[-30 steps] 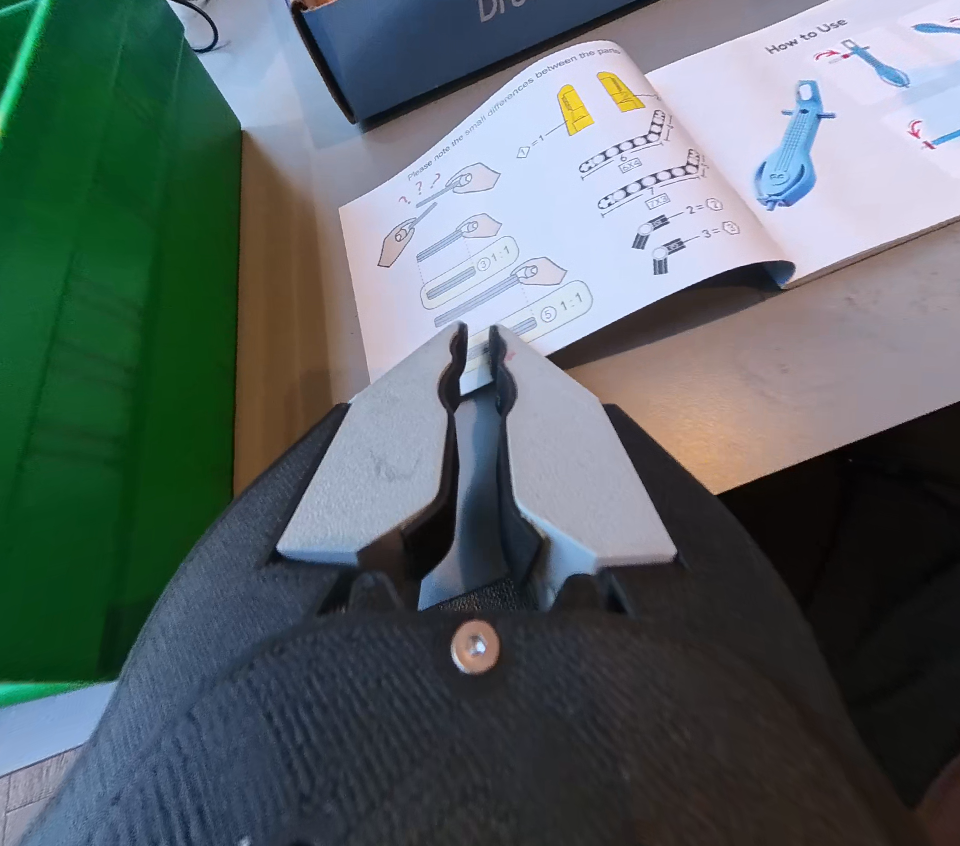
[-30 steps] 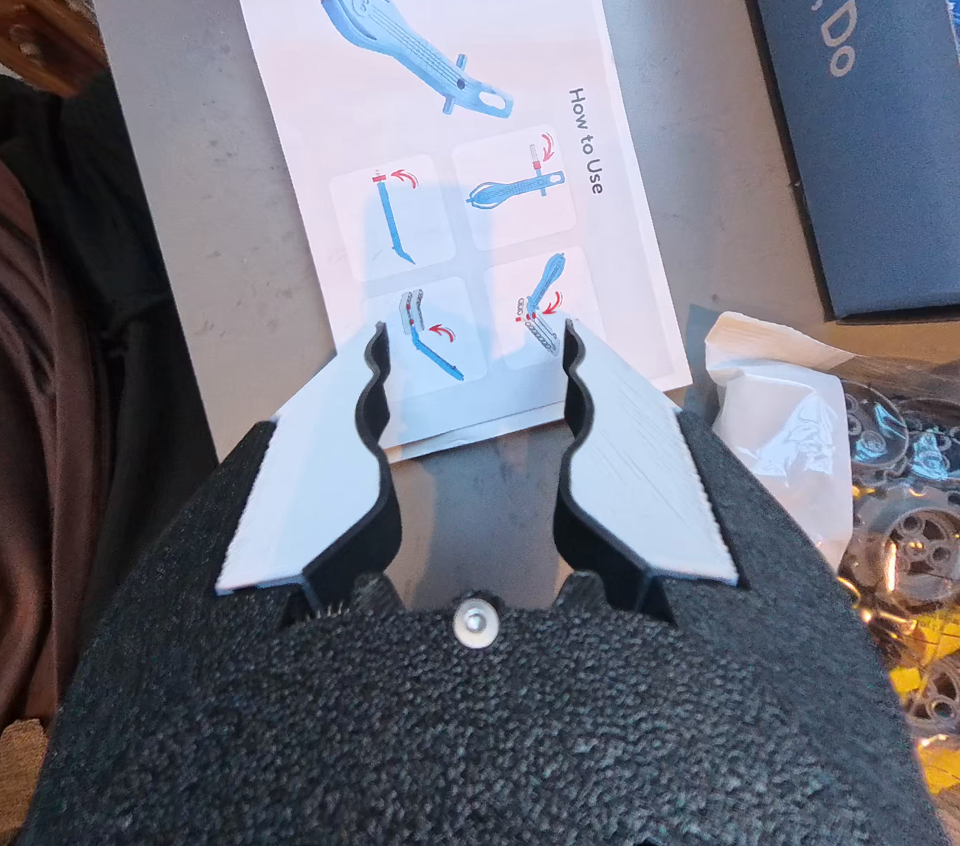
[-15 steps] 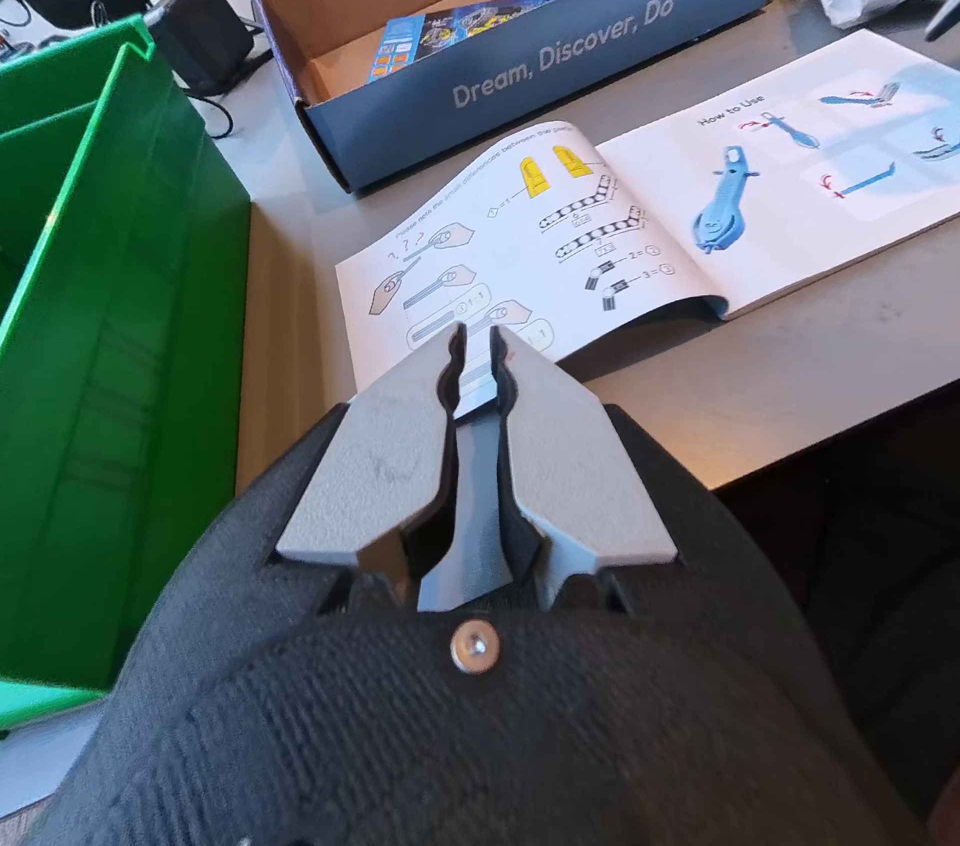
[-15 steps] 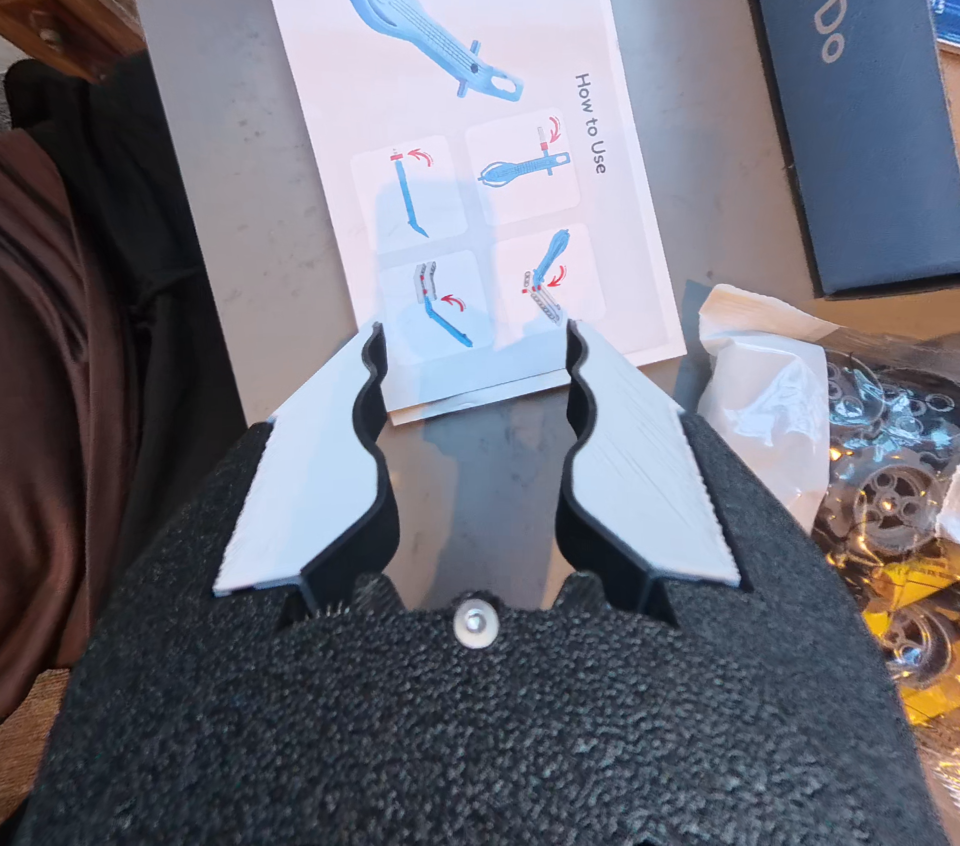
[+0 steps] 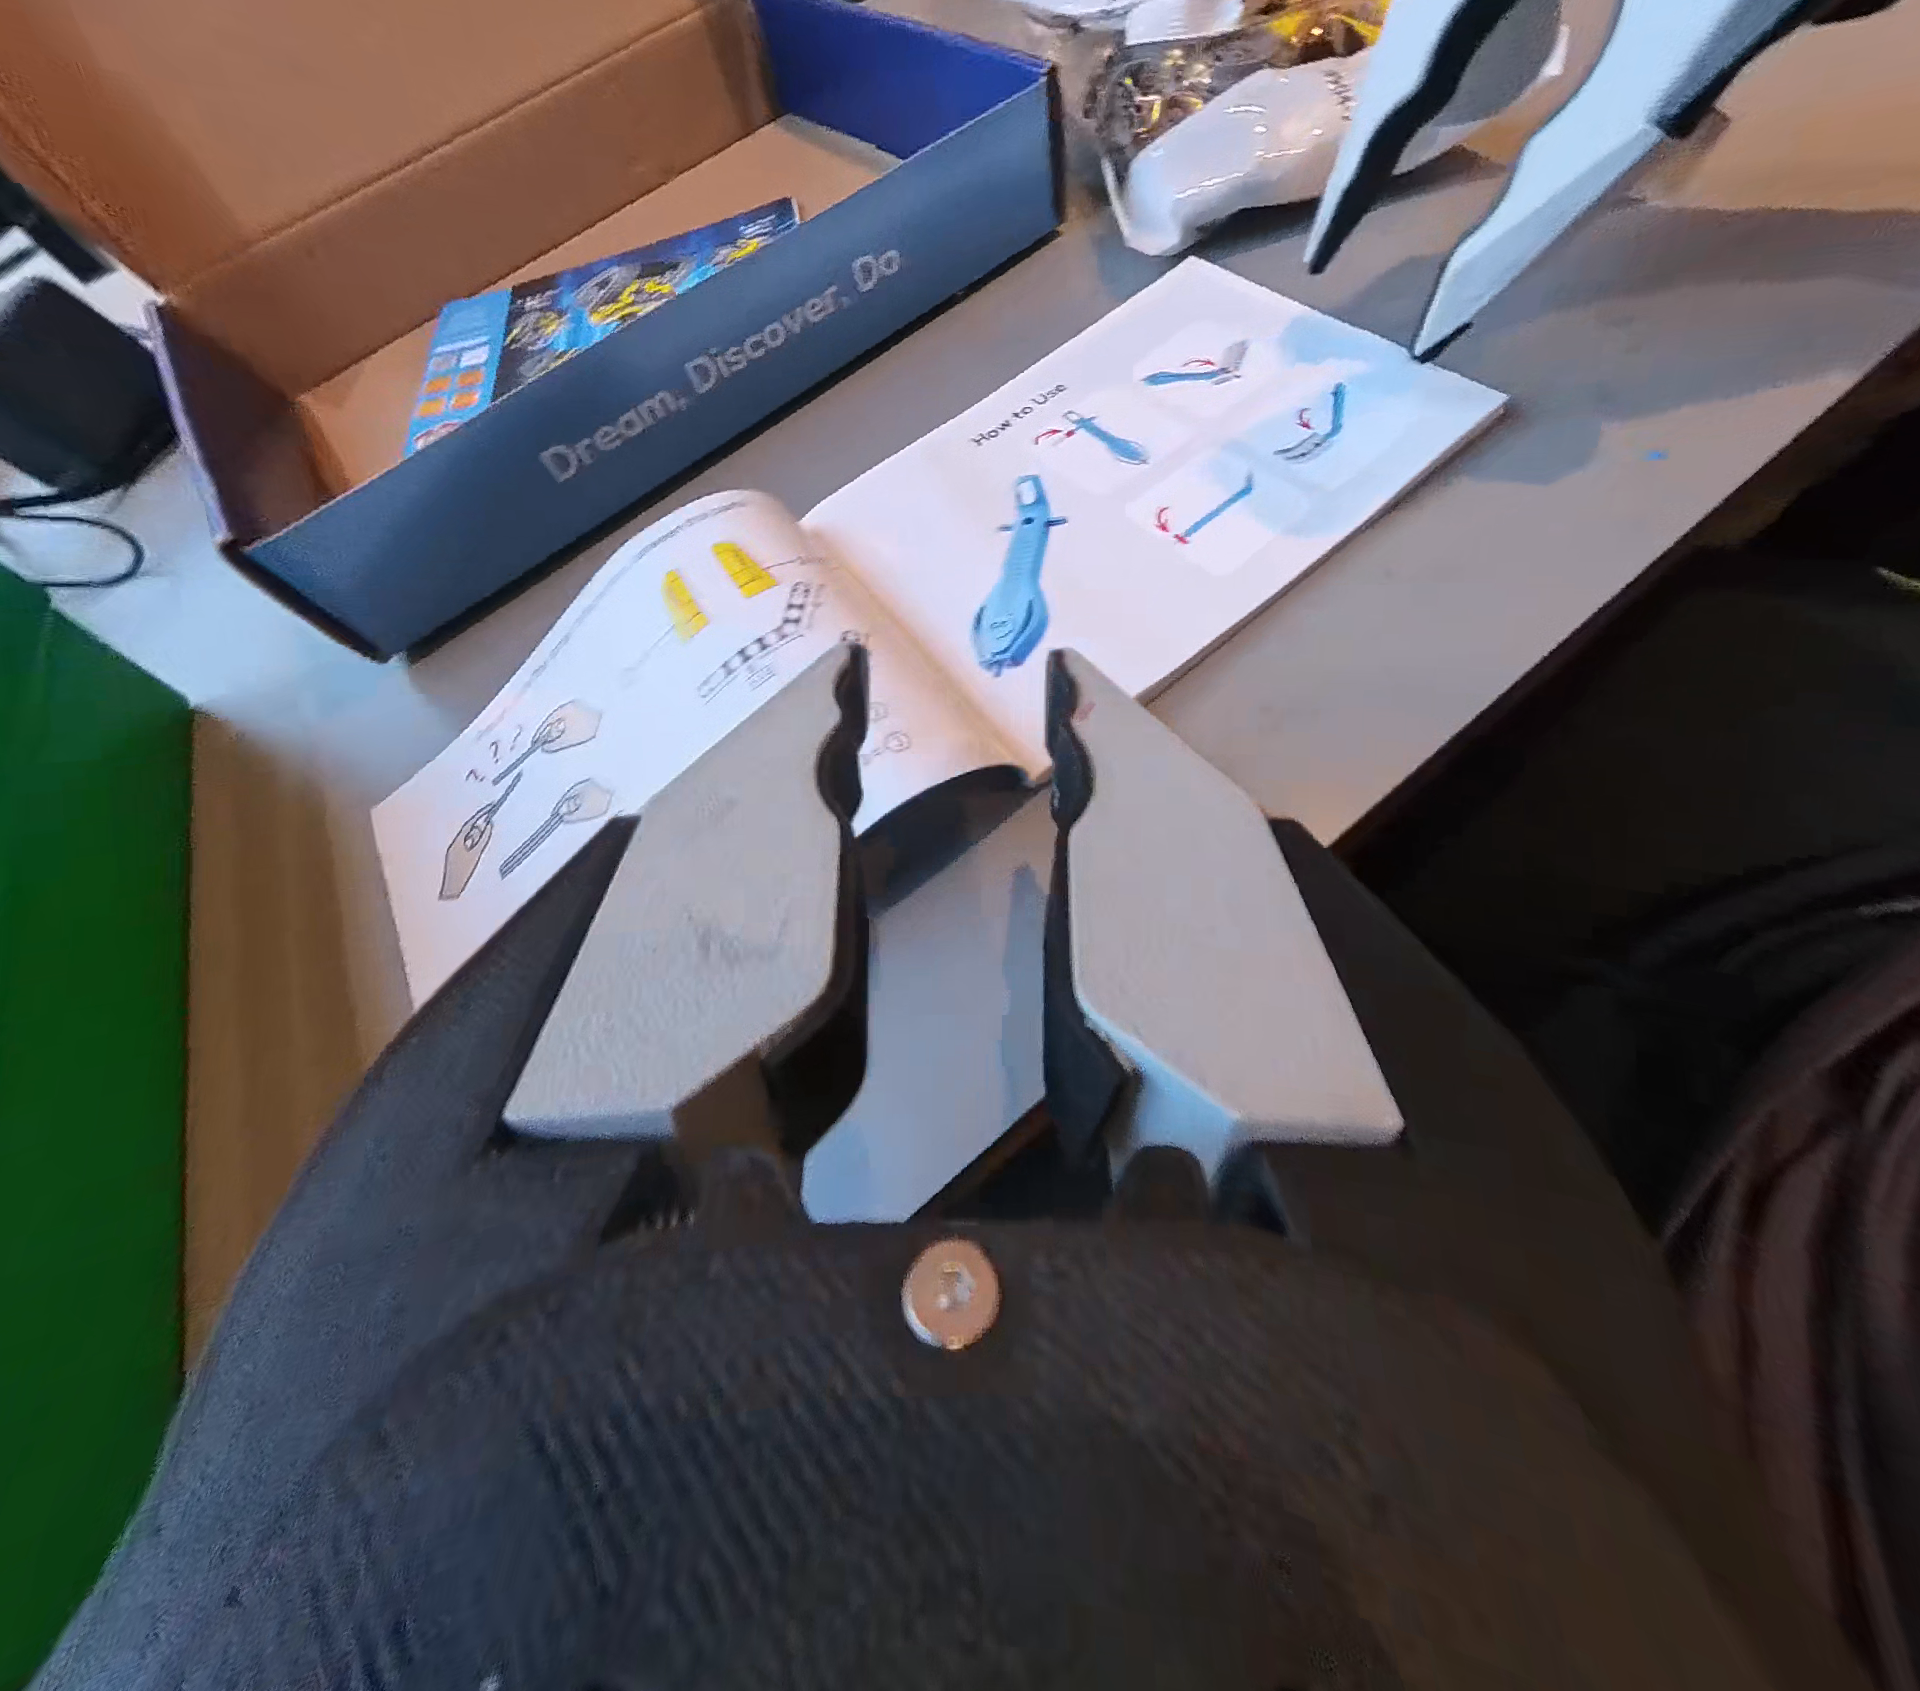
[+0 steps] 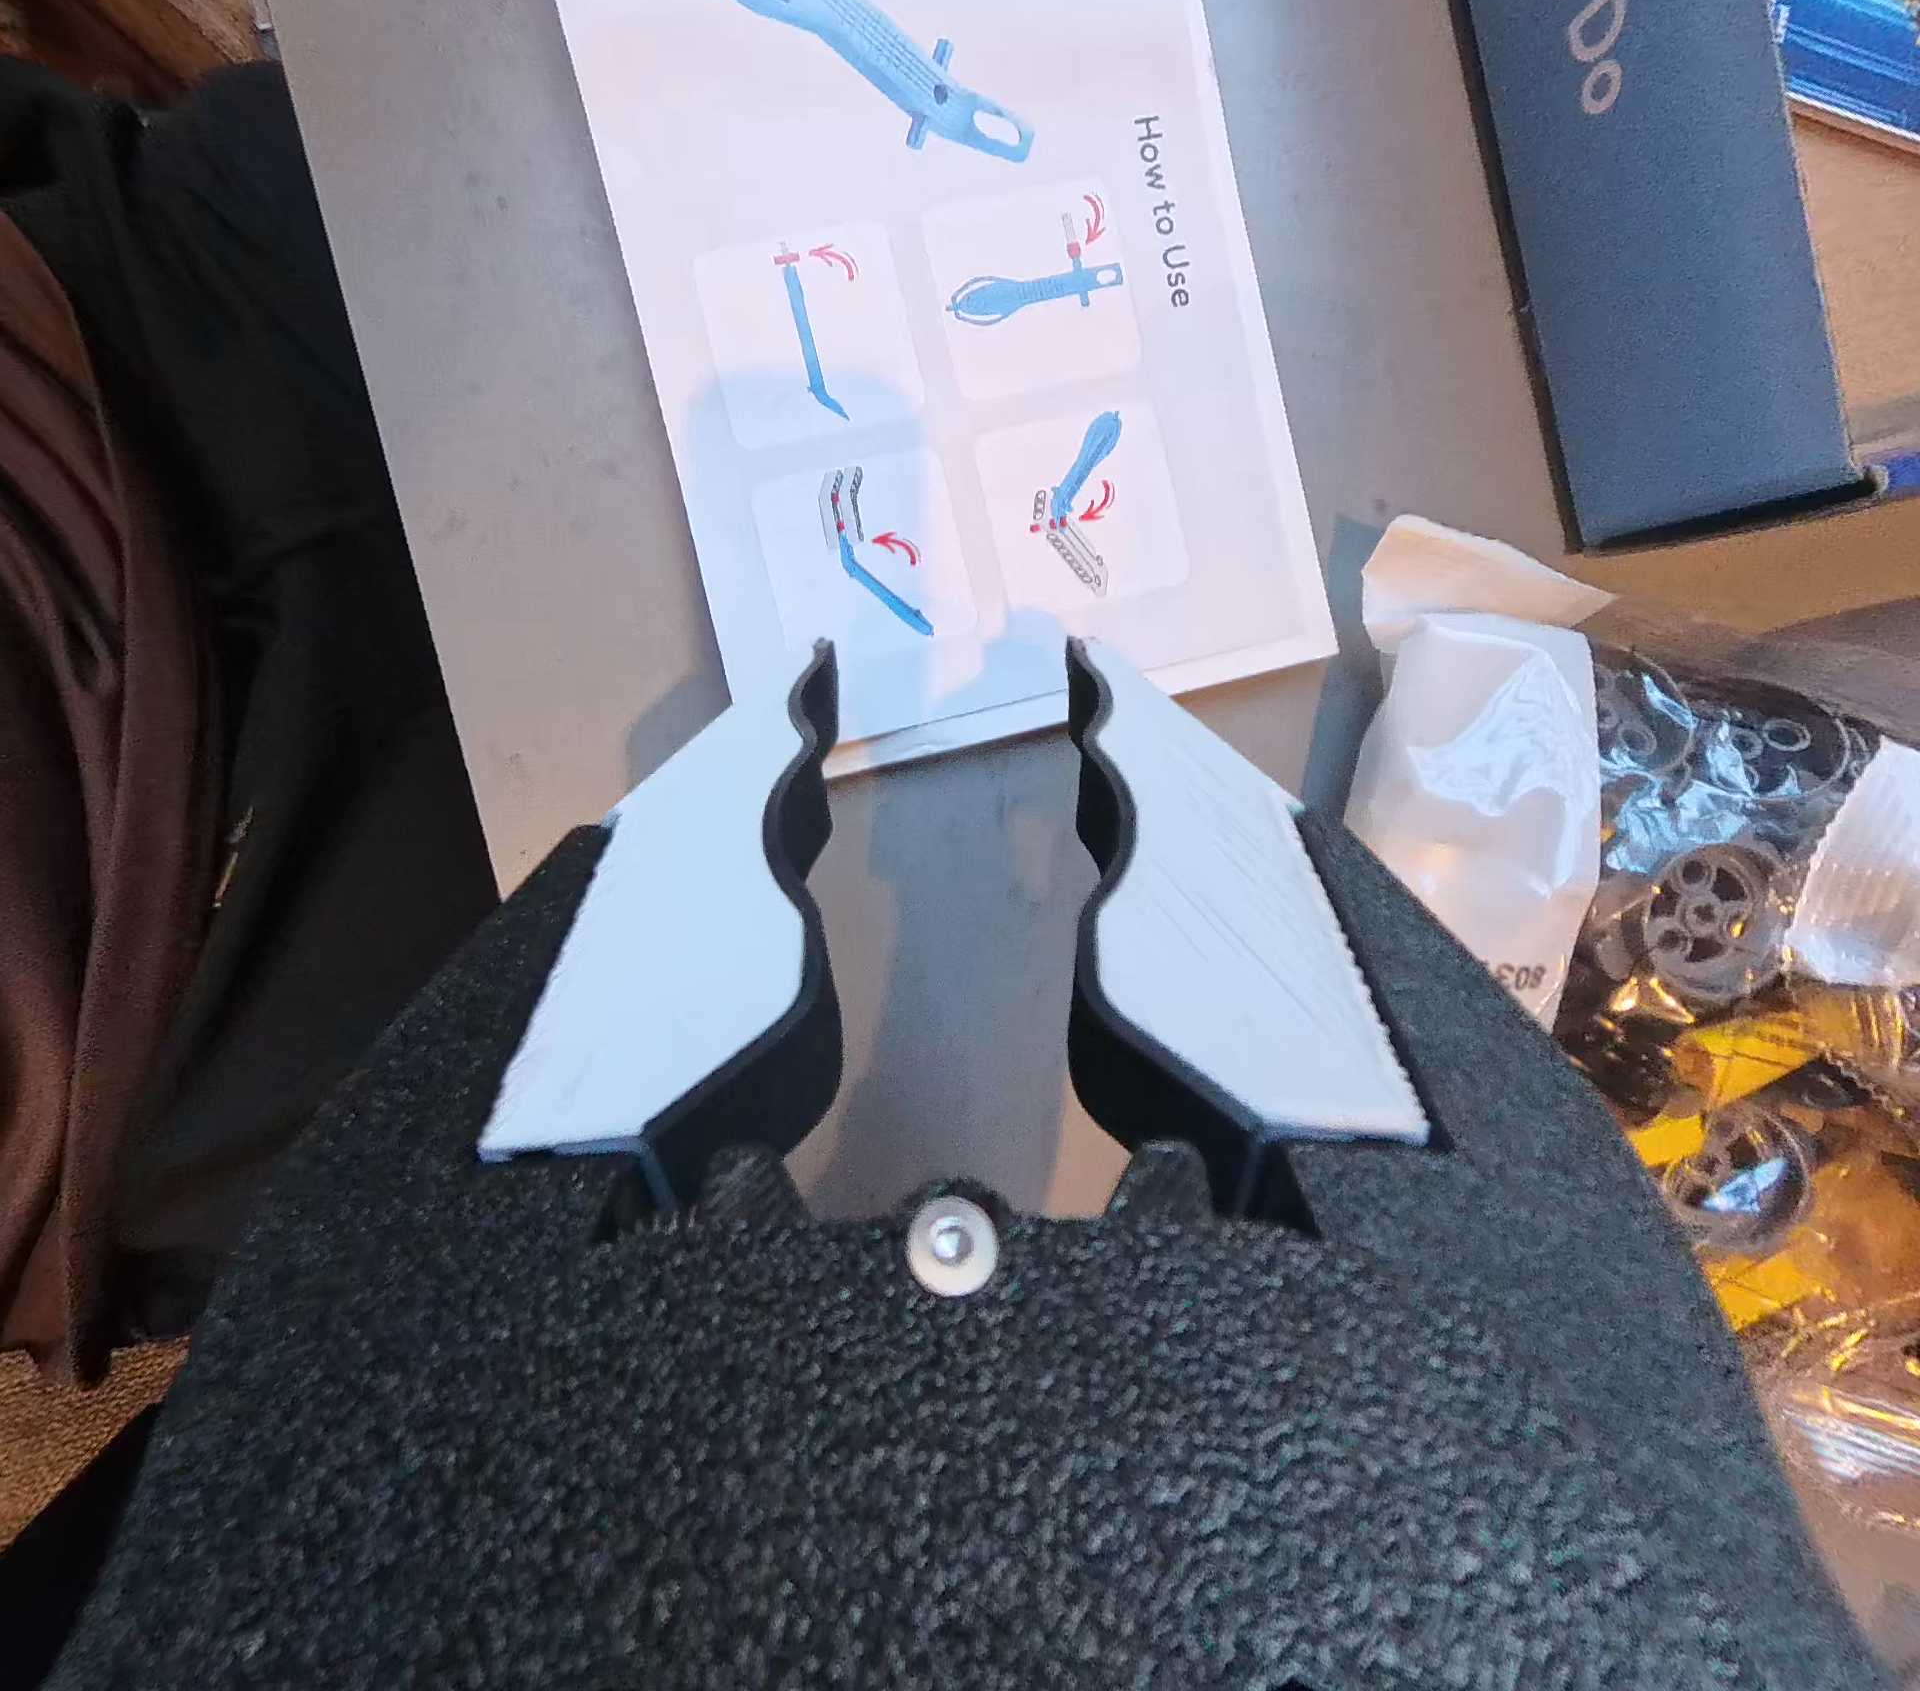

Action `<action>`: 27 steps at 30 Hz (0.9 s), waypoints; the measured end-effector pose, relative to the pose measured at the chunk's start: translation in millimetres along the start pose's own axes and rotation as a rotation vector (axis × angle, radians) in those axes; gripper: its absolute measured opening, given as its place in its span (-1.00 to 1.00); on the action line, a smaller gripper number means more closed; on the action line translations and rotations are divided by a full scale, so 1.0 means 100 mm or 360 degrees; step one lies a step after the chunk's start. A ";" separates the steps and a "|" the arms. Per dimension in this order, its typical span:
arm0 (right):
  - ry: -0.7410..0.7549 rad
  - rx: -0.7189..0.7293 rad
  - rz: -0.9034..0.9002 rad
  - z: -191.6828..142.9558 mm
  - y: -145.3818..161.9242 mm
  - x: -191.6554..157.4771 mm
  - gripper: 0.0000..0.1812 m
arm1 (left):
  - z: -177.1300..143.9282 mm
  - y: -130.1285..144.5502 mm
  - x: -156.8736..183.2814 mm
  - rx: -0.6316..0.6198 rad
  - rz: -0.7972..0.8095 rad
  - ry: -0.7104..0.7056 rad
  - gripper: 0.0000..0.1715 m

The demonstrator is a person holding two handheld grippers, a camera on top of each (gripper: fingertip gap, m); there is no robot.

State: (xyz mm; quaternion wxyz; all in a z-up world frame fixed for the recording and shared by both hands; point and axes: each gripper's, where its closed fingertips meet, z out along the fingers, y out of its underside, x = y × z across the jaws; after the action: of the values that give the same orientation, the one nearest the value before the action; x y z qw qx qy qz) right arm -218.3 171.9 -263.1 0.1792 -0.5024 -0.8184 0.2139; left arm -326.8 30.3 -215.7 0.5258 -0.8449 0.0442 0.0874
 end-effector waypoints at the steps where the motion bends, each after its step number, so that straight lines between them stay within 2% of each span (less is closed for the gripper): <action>1: 0.0005 -0.0003 0.0001 -0.01 0.01 0.00 -0.52 | 0.01 0.01 0.03 -0.0004 0.0033 -0.0002 -0.64; 5: 0.0028 -0.0019 0.0010 -0.03 0.07 0.03 -0.54 | 0.04 0.09 0.07 -0.0007 0.0032 0.0001 -0.69; 11: -0.0025 0.0015 0.0005 0.00 -0.01 -0.02 -0.51 | 0.02 0.19 -0.08 -0.0025 -0.0029 -0.0050 -0.71; 16: -0.0048 -0.0014 0.0012 0.14 -0.03 -0.06 -0.22 | 0.03 0.27 -0.10 -0.0062 -0.0057 -0.0047 -0.71; 18: -0.0070 -0.0036 0.0002 0.20 -0.02 -0.09 -0.18 | 0.03 0.30 -0.10 -0.0077 -0.0045 -0.0050 -0.72; 21: -0.0139 -0.0042 -0.0015 0.26 -0.03 -0.17 -0.31 | 0.03 0.33 -0.09 -0.0100 -0.0040 -0.0056 -0.72; 27: -0.0208 -0.0008 -0.0016 0.26 -0.06 -0.24 -0.43 | 0.04 0.33 -0.07 -0.0119 -0.0057 -0.0042 -0.73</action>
State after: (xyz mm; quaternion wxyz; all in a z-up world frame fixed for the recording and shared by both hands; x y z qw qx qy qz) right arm -225.7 143.4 -284.0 0.1251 -0.4838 -0.8313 0.2433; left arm -339.8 19.2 -245.6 0.4958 -0.8635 0.0188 0.0906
